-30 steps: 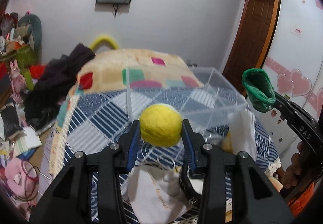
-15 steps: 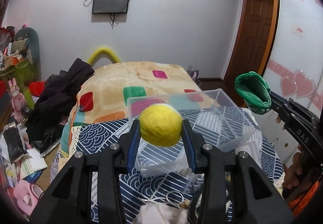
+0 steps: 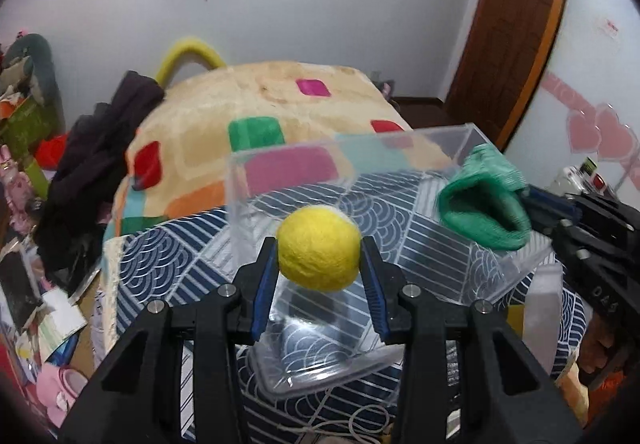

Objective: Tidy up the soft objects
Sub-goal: 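Carry the ball and glove over the clear box and release both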

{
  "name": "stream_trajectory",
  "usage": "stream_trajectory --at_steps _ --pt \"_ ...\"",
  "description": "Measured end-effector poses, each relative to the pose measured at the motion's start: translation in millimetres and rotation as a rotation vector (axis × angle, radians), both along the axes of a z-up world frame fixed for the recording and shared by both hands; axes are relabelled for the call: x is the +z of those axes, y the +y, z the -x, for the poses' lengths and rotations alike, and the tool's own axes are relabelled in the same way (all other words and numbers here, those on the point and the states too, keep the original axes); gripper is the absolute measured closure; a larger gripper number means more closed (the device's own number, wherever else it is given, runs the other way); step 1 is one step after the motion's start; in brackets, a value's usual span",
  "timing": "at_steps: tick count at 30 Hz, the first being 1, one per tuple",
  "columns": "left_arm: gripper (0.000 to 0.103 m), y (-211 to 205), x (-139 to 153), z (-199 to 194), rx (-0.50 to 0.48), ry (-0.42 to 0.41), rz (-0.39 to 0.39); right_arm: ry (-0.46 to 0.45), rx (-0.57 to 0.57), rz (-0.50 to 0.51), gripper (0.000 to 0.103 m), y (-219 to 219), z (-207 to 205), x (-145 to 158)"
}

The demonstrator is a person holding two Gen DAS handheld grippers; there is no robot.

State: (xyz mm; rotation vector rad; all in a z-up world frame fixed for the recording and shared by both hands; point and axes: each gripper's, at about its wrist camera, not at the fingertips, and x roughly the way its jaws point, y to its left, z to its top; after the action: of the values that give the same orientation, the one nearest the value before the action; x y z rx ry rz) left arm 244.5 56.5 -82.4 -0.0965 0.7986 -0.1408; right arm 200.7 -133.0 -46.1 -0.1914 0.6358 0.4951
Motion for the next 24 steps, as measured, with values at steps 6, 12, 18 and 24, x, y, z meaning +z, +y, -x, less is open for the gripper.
stream_trajectory --at_steps 6,12,18,24 --pt "0.062 -7.2 -12.3 -9.0 -0.008 0.043 -0.047 0.094 0.033 0.066 0.086 2.1 -12.6 -12.6" --pt "0.058 -5.3 -12.0 -7.4 0.007 0.054 -0.033 0.095 0.031 0.075 0.083 0.7 -10.5 -12.5" --pt "0.038 -5.8 5.2 7.9 0.033 -0.002 -0.044 0.051 0.028 0.046 0.066 -2.6 -4.4 0.6" --pt "0.017 -7.6 33.5 31.6 0.046 -0.061 -0.015 -0.039 0.014 0.002 0.042 -9.2 13.4 24.8"
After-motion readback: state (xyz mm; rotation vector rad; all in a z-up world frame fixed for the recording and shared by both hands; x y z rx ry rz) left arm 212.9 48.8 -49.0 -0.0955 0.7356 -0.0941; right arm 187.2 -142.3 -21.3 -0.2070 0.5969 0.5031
